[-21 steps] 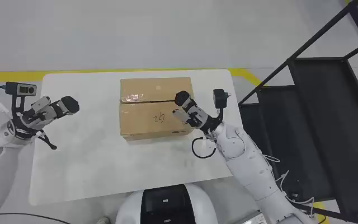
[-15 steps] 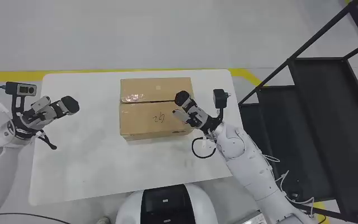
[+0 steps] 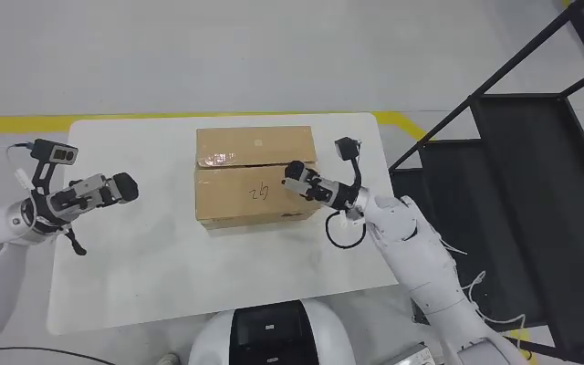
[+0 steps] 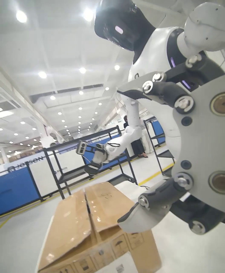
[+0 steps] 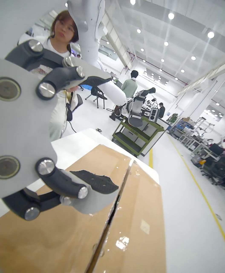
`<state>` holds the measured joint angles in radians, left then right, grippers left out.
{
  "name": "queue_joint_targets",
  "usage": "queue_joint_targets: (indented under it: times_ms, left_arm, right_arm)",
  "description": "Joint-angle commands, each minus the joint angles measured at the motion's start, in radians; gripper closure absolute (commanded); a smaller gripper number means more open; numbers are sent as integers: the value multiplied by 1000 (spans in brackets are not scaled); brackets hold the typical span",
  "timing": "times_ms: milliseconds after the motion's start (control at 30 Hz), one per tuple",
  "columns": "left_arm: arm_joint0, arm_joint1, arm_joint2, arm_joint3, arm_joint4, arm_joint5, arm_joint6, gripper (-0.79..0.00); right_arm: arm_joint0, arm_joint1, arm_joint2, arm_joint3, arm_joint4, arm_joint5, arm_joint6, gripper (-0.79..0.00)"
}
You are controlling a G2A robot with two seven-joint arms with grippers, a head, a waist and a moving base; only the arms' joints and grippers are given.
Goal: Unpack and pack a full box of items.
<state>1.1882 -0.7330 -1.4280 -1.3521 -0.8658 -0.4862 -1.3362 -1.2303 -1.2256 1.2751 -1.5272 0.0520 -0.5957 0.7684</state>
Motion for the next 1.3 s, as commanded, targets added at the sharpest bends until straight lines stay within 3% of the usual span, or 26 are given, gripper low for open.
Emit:
queue_joint_targets:
  times_ms: [0, 100, 200, 367, 433, 933, 1267]
  left_arm:
    - [1, 1, -8, -15, -6, 35, -33, -785]
    - [10, 2, -35, -22, -63, 88, -86, -785]
    - [18, -1, -57, -8, -129, 144, -142, -785]
    - [14, -9, -62, 13, -141, 196, -194, -785]
    - [14, -9, -62, 13, -141, 196, -194, -785]
    - [14, -9, -62, 13, -141, 196, -194, -785]
    - [14, -9, -62, 13, -141, 196, -194, -785]
  right_arm:
    - [8, 15, 43, 8, 102, 56, 178, -785]
    - [27, 38, 100, 33, 192, 150, 377, -785]
    - [50, 57, 153, 75, 201, 219, 481, -785]
    - [97, 69, 171, 161, 89, 202, 445, -785]
    - [109, 67, 159, 182, 96, 165, 420, -785]
    - [108, 68, 157, 191, 63, 182, 395, -785]
    - [208, 60, 70, 313, 21, 198, 328, -785]
